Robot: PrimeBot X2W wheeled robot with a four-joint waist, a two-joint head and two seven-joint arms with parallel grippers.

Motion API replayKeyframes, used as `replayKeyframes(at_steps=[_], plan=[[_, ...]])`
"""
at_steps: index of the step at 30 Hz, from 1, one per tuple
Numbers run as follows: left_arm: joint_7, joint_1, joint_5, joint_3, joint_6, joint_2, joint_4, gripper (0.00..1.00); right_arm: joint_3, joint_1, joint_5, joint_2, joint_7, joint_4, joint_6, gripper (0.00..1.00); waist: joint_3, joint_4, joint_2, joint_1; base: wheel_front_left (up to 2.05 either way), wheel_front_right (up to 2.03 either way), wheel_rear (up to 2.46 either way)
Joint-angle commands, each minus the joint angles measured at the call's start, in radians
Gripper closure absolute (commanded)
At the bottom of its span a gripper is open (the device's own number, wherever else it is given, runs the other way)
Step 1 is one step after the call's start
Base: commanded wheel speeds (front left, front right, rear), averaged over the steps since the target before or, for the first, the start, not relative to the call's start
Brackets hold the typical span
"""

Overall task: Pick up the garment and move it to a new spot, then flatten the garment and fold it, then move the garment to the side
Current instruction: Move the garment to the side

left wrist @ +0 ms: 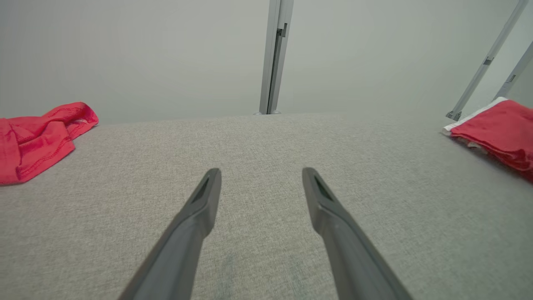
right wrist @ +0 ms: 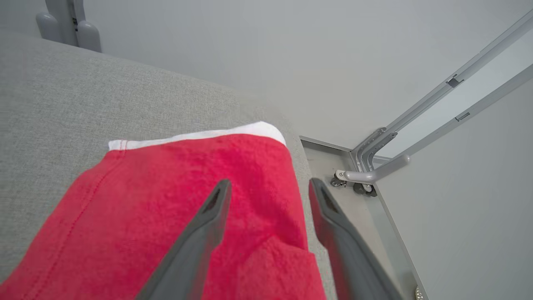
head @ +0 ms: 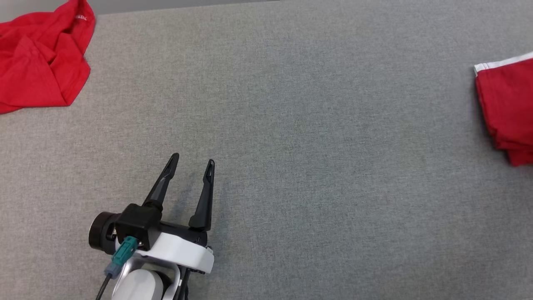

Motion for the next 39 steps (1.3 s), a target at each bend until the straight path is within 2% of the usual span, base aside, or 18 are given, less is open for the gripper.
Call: replayKeyframes(at_steps=[1, 11, 22, 33, 39], plan=[[0.002, -0.007, 0.006, -0.003, 0.003, 0.004, -0.005, 0.0, -0.015, 0.006, -0.014, 0.011, -0.013, 0.006, 0.0, 0.0, -0.007, -0.003, 0.0, 0.0, 0.0, 0.0, 0.0], [-0.001, 0.019, -0.019, -0.005, 0.007, 0.002, 0.022, 0.0, -0.073, 0.052, -0.062, 0.093, -0.037, -0.009, 0.0, 0.0, -0.079, -0.018, 0.0, 0.0, 0.0, 0.0, 0.0], [-0.014, 0.04, -0.06, 0.025, 0.025, -0.004, 0.09, 0.0, -0.085, 0.149, -0.02, 0.16, -0.037, -0.138, 0.0, 0.0, -0.21, -0.022, 0.0, 0.0, 0.0, 0.0, 0.0], [-0.056, 0.105, -0.124, 0.077, 0.039, -0.025, 0.191, 0.0, -0.099, 0.367, 0.057, 0.274, -0.037, -0.359, 0.0, 0.0, -0.351, 0.001, 0.0, 0.0, 0.0, 0.0, 0.0], [-0.065, 0.146, -0.137, 0.094, 0.047, -0.029, 0.216, 0.0, -0.238, 0.523, 0.03, 0.353, -0.035, -0.512, 0.0, 0.0, -0.378, 0.026, 0.0, 0.0, 0.0, 0.0, 0.0]])
